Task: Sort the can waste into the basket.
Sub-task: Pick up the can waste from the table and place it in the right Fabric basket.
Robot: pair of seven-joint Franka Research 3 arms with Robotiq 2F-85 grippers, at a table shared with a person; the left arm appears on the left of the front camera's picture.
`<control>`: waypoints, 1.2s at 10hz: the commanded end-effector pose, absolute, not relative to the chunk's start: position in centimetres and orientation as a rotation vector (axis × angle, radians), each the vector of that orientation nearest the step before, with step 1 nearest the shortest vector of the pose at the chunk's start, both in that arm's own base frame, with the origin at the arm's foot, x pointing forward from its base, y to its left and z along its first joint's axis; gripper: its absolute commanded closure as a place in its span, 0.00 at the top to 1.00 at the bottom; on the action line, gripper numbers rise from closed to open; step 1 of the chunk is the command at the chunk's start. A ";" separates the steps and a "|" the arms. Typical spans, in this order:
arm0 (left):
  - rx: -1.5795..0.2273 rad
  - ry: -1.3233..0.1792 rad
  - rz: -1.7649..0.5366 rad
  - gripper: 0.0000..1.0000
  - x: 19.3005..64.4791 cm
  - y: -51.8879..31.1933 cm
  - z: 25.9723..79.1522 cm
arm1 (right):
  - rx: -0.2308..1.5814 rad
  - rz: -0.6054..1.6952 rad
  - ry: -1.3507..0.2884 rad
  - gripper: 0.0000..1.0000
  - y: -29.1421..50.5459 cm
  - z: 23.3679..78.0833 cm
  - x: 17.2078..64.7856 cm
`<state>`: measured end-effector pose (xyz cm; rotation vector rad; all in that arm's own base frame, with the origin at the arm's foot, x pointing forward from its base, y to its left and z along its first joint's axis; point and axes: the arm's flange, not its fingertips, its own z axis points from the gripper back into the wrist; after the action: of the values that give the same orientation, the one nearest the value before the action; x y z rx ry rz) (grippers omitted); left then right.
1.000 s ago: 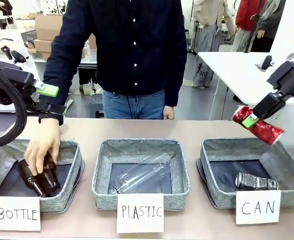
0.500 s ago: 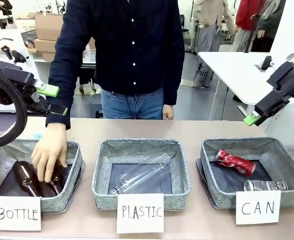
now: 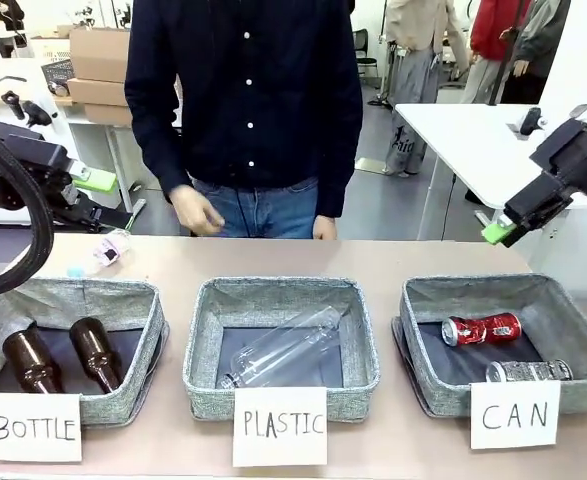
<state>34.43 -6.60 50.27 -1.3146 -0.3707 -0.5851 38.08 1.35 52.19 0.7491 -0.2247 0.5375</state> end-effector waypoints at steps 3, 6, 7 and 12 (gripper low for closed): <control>-1.312 -0.372 -0.602 1.00 34.4 -6.3 50.4 | 1.533 0.022 -0.349 1.00 1.5 56.8 38.9; -1.312 -0.372 -0.602 1.00 34.4 -6.3 50.4 | 1.209 0.316 -0.246 1.00 1.3 57.2 38.2; -1.312 -0.372 -0.602 1.00 34.4 -6.3 50.4 | 1.209 0.316 -0.246 1.00 1.3 57.2 38.2; -1.312 -0.372 -0.602 1.00 34.4 -6.3 50.4 | 1.209 0.316 -0.246 1.00 1.3 57.2 38.2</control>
<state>34.43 -6.60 50.27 -1.3146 -0.3705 -0.5851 38.16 1.66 56.86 1.2121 -0.2420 0.2931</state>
